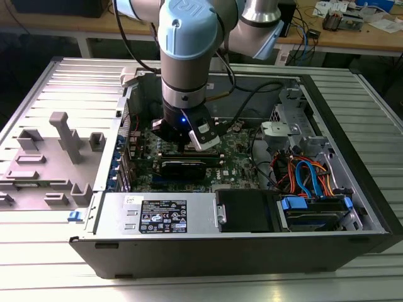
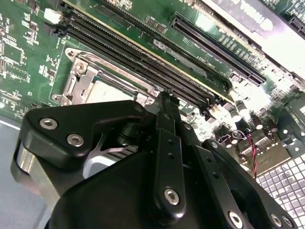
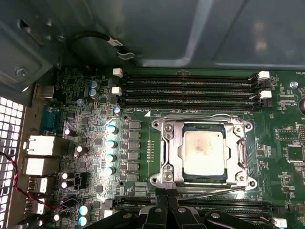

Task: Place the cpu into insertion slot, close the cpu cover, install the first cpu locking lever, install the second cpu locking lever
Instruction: 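Install the second cpu locking lever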

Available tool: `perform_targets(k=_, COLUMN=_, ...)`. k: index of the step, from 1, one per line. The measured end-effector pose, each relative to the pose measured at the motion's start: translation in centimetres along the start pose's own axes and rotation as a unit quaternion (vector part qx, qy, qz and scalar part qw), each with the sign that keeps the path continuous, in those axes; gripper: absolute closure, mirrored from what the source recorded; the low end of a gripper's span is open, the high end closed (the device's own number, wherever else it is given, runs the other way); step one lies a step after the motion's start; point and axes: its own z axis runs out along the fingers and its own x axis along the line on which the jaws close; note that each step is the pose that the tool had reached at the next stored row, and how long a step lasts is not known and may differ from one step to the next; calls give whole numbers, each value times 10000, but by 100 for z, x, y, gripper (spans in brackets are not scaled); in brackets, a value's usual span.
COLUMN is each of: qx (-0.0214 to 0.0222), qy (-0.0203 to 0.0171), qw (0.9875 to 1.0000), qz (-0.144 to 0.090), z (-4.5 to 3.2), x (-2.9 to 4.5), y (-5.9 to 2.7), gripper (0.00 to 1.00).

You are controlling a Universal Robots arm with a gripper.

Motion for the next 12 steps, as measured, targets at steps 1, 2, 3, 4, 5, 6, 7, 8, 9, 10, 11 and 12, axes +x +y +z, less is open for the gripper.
perform_targets(k=1, qx=-1, qy=0, qw=10000, qz=0, z=0, x=-1, y=-1, gripper=89)
perform_targets(k=2, qx=-24, qy=0, qw=10000, qz=0, z=1, x=-22, y=-5, gripper=89)
perform_targets(k=3, qx=-64, qy=-1, qw=10000, qz=-1, z=5, x=-31, y=-9, gripper=89)
perform_targets(k=4, qx=-122, qy=-3, qw=9999, qz=-2, z=12, x=-30, y=-21, gripper=89)
perform_targets(k=5, qx=-173, qy=-4, qw=9998, qz=-3, z=17, x=-21, y=-37, gripper=89)
perform_targets(k=6, qx=-193, qy=-5, qw=9998, qz=-4, z=19, x=-14, y=-47, gripper=89)
perform_targets(k=7, qx=-204, qy=-4, qw=9998, qz=-4, z=19, x=-8, y=-61, gripper=89)
perform_targets(k=8, qx=-206, qy=-4, qw=9998, qz=-4, z=18, x=-4, y=-75, gripper=89)
perform_targets(k=9, qx=-206, qy=-4, qw=9998, qz=-4, z=18, x=-2, y=-78, gripper=89)
perform_targets(k=10, qx=-206, qy=-5, qw=9998, qz=-4, z=18, x=-1, y=-80, gripper=89)
perform_targets(k=11, qx=-207, qy=-5, qw=9998, qz=-4, z=24, x=8, y=-83, gripper=89)
perform_targets(k=12, qx=-207, qy=-4, qw=9998, qz=-4, z=39, x=14, y=-86, gripper=89)
